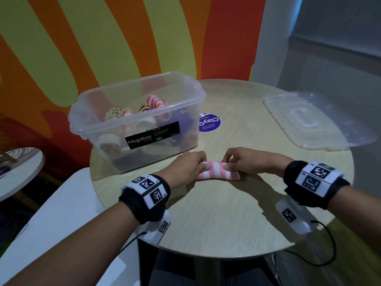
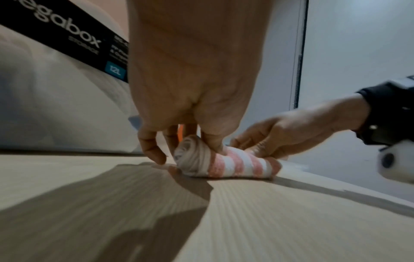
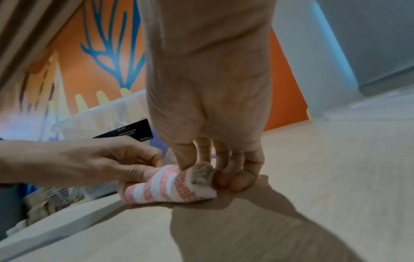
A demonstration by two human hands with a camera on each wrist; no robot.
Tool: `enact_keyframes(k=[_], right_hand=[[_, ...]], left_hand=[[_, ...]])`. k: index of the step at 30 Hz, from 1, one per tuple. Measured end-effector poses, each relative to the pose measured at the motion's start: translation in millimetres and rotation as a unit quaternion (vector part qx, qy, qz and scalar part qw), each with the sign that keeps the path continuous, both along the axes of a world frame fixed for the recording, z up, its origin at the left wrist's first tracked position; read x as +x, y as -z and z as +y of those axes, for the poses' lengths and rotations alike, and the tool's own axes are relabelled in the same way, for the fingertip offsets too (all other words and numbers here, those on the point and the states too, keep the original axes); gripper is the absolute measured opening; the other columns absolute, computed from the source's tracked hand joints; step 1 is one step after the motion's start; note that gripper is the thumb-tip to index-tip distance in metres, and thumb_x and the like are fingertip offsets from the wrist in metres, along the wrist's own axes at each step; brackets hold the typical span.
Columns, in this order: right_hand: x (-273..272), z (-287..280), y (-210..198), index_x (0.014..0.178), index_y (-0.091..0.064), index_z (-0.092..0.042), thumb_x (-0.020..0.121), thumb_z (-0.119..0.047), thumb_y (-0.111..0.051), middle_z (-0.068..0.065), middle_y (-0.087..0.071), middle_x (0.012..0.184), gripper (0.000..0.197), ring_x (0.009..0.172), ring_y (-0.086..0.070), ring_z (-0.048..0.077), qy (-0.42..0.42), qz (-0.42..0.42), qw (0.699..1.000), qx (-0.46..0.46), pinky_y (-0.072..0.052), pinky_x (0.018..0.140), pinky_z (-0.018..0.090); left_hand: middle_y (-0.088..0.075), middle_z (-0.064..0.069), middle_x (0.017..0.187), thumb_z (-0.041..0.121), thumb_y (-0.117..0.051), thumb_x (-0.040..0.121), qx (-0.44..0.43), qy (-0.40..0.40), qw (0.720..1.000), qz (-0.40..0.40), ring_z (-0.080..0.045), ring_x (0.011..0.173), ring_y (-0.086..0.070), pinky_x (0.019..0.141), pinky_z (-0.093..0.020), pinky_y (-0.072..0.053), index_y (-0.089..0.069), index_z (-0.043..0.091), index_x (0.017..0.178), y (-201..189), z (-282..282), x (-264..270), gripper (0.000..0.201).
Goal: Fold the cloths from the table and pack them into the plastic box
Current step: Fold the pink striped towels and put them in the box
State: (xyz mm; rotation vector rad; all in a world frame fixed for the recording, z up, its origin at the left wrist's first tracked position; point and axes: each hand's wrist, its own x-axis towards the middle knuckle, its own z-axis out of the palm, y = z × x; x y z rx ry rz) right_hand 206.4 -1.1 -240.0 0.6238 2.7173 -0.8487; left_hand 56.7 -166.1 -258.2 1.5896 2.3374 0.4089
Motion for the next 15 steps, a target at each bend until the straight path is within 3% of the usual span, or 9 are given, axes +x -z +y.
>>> enact_keyframes(k=[3,6,8,10,12,15], right_hand=[[-6,-5,-5,0.13,-0.055,-0.013,0.103,-0.027,-0.055,0.005,-0.059,0.11,0.03,0.097,-0.056,0.02,-0.027,0.024,0.997,0.066,-0.041,0.079,0.029],[-6,-13,-13,0.126,-0.06,-0.015,0.1,-0.036,-0.059,0.006,-0.058,0.116,0.034,0.109,-0.053,0.023,-0.109,0.063,0.984,0.13,-0.044,0.088,0.033],[-3,-22,-15,0.108,-0.067,-0.016,0.092,-0.05,-0.064,0.002,-0.059,0.101,0.038,0.095,-0.055,0.022,-0.142,0.067,0.976,0.154,-0.049,0.083,0.041],[1,-29,-9,0.089,-0.067,-0.017,0.088,-0.056,-0.049,0.0,-0.057,0.085,0.043,0.08,-0.055,0.022,-0.162,0.086,0.965,0.186,-0.05,0.073,0.047],[4,-26,-1,0.081,-0.064,-0.017,0.085,-0.048,-0.037,0.001,-0.055,0.08,0.042,0.076,-0.053,0.023,-0.168,0.104,0.959,0.201,-0.049,0.071,0.048],[9,-31,7,0.079,-0.059,-0.018,0.082,-0.04,-0.035,0.002,-0.058,0.082,0.033,0.079,-0.051,0.024,-0.158,0.115,0.957,0.216,-0.047,0.071,0.046]], left_hand=[[-0.056,-0.004,0.084,0.03,-0.056,0.103,0.002,-0.023,0.999,0.037,-0.026,0.086,-0.056,0.067,-0.035,-0.036,-0.058,0.018,0.086,2,7,8,0.021],[-0.06,-0.004,0.097,0.028,-0.064,0.099,0.01,-0.027,0.997,0.066,-0.025,0.096,-0.059,0.073,-0.037,-0.047,-0.067,0.017,0.109,-3,10,9,0.015],[-0.053,0.0,0.101,0.031,-0.068,0.097,0.036,-0.006,0.994,0.106,-0.022,0.101,-0.051,0.078,-0.038,-0.046,-0.062,0.02,0.109,-7,9,12,0.018],[-0.049,0.001,0.099,0.033,-0.068,0.097,0.045,0.036,0.986,0.153,-0.022,0.101,-0.049,0.076,-0.036,-0.04,-0.058,0.022,0.097,-9,5,19,0.015],[-0.054,-0.003,0.101,0.035,-0.061,0.1,0.027,0.069,0.978,0.195,-0.023,0.1,-0.05,0.076,-0.035,-0.036,-0.059,0.02,0.101,-6,0,26,0.015],[-0.058,-0.007,0.105,0.029,-0.061,0.098,0.008,0.101,0.96,0.26,-0.029,0.1,-0.054,0.073,-0.039,-0.034,-0.059,0.019,0.114,1,-13,31,0.018]])
